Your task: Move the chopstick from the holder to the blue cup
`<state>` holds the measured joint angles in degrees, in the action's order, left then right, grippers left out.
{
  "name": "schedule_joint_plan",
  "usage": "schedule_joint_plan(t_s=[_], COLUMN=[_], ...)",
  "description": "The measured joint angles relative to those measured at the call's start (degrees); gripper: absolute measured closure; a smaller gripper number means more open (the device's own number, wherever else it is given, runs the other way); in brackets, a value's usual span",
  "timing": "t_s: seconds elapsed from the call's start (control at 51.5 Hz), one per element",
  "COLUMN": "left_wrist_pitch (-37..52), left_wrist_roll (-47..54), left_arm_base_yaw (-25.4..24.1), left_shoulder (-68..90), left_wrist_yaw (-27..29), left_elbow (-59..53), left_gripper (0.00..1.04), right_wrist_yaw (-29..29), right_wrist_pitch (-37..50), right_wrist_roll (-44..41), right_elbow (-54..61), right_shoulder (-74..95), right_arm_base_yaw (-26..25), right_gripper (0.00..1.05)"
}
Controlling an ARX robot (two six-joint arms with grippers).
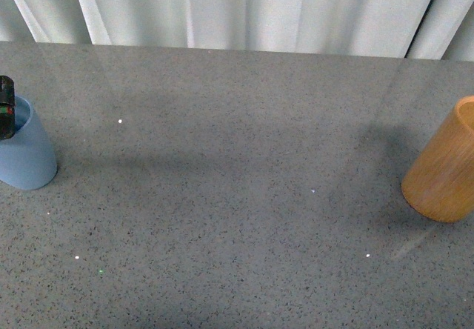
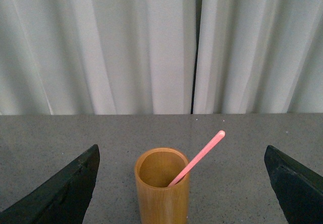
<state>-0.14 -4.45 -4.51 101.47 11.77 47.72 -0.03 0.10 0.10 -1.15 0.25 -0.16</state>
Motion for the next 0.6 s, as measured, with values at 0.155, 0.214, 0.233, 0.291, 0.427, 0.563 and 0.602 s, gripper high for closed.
schedule_joint_plan(t_s=[0.155,0.214,0.233,0.291,0.427,0.563,0.602], left_wrist_pitch=[-2.34,-3.63,-3.8,-4.52,-6.23,-7.34,-8.31], left_wrist_roll=[-0.13,-0.33,-0.31,-0.48,-0.57,-0.7,-0.74], left_arm_base_yaw=[1.49,2.21,2.43,2.99,4.07,5.38,6.12], left_shoulder=[0.42,0.42,0.42,0.39,-0.17,-2.34,-3.72], left_wrist_yaw=[-1.75,-2.51,-2.58,-2.86,-3.45,-3.02,-2.99], left_elbow=[0.85,1.14,1.16,1.38,2.01,2.51,2.78], left_gripper=[0.39,0.49,0.53,0.64,0.87,1.01,1.01], right_wrist_yaw=[0.0,0.0,0.0,0.0,0.0,0.0,0.0], right_wrist_pitch=[0.0,0.0,0.0,0.0,0.0,0.0,0.0], right_wrist_roll=[0.0,0.0,0.0,0.0,0.0,0.0,0.0], right_elbow=[0.0,0.0,0.0,0.0,0.0,0.0,0.0], right_shoulder=[0.0,0.0,0.0,0.0,0.0,0.0,0.0], right_arm_base_yaw=[0.0,0.0,0.0,0.0,0.0,0.0,0.0], right_gripper=[0.1,0.1,0.1,0.1,0.1,0.1,0.1])
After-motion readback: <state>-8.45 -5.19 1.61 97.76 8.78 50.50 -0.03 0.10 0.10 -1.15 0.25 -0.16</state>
